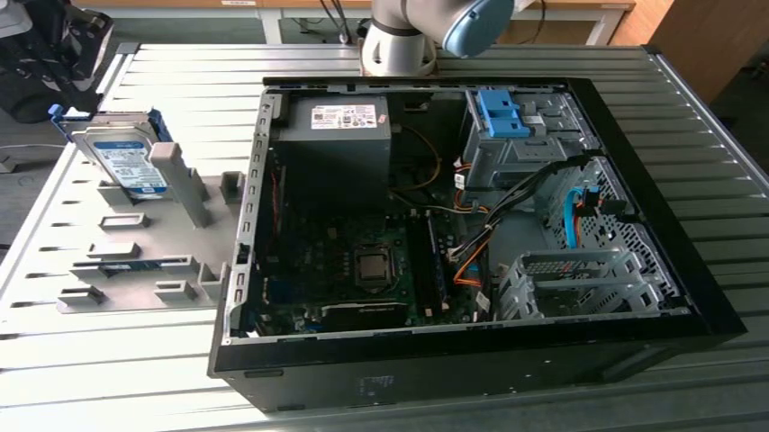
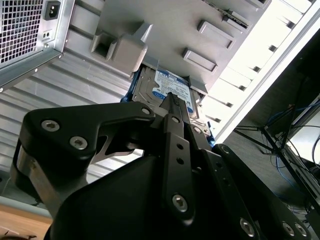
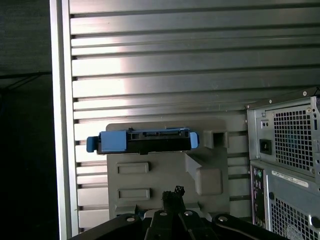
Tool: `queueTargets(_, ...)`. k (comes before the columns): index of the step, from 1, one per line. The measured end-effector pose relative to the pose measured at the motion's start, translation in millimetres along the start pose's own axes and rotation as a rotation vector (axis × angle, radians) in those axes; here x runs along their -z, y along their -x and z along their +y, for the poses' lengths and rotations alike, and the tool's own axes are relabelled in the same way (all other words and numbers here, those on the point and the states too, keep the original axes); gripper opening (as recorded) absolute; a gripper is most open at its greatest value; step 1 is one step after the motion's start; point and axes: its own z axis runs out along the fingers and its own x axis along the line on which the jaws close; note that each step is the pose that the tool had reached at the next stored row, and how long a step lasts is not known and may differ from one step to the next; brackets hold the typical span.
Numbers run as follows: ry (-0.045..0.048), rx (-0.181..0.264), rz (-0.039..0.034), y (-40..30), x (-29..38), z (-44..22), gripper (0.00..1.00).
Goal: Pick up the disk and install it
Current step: 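Pick up the disk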
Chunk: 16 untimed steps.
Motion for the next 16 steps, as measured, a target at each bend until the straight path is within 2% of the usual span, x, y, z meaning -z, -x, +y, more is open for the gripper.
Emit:
queueTargets(2,-0.0001,0.000,0.0000,0.1,5.0,0.5,0.11)
queueTargets(15,-0.0001,0.000,0.0000,0.1,6.0,0.6,0.11)
queueTargets(16,0.0000,0.000,0.0000,0.1,8.1,0.9,0.11)
